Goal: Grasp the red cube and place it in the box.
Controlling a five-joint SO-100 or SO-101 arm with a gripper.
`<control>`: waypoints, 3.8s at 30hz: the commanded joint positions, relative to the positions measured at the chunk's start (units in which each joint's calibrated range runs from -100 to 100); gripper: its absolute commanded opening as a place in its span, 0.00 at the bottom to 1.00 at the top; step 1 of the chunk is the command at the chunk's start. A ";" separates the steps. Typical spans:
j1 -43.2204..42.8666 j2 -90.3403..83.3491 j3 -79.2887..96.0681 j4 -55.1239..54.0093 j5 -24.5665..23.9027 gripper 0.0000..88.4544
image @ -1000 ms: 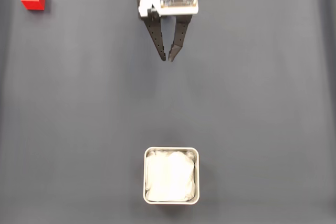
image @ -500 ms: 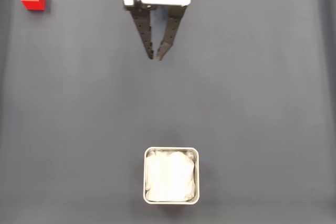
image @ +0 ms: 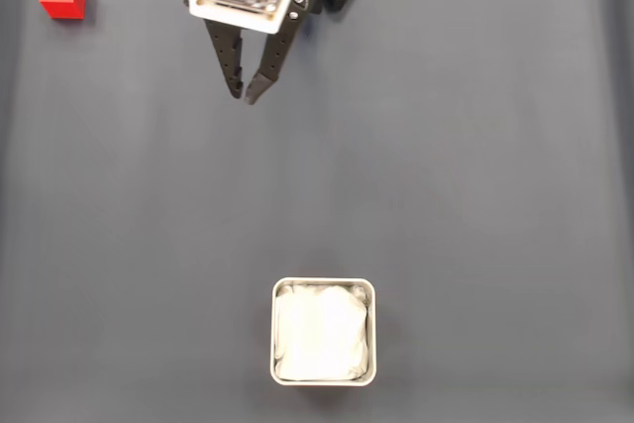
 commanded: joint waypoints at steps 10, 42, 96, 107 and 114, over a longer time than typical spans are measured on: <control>6.38 1.19 -5.24 3.75 -1.61 0.00; 22.78 3.27 -4.33 0.96 -6.54 0.00; 49.34 10.64 5.71 -15.92 -6.25 0.14; 52.26 13.93 9.00 -21.58 -5.67 0.23; 54.67 14.88 14.20 -29.94 -5.03 0.29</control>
